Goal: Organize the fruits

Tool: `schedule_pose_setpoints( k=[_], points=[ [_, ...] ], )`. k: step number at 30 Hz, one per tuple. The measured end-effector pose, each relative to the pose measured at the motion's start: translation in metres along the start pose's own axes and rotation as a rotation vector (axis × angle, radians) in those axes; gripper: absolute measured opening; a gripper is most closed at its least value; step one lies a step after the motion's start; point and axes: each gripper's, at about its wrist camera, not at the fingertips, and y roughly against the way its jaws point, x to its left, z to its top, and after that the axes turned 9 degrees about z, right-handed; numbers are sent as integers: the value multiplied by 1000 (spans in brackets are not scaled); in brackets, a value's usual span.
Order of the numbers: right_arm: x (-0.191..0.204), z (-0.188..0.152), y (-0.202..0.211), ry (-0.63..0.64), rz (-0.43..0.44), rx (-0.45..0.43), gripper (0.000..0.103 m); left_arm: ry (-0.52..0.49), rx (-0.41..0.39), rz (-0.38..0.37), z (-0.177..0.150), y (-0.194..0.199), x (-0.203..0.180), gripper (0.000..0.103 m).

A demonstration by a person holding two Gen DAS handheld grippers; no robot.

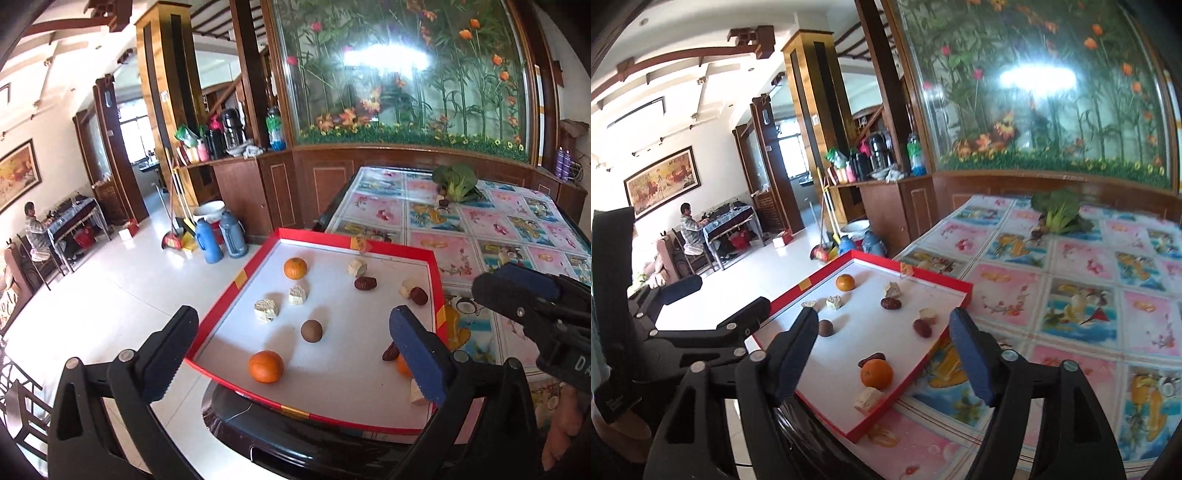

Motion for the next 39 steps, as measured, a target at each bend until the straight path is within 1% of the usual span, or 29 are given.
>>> schedule_pose_setpoints(
  k=[4,6,10,16,26,35,39],
  points=[
    [8,0,9,55,-41,-31,80,-5,-35,79,-1,16,-4,103],
    [9,1,10,65,-58,-40,82,-7,-54,100,-2,19,-5,103],
    [10,2,7,77,-81,-48,82,5,-41,93,2,19,-4,103],
    [13,3,4,82,-95,-57,83,39,-45,108,7,18,5,103],
    [17,3,2,82,-94,-49,83,65,-47,115,8,15,17,103],
    [23,4,-6,69,-86,-37,83,74,-24,92,5,8,23,103],
    [26,3,-9,69,-82,-30,83,83,-14,98,5,3,25,103]
  ],
)
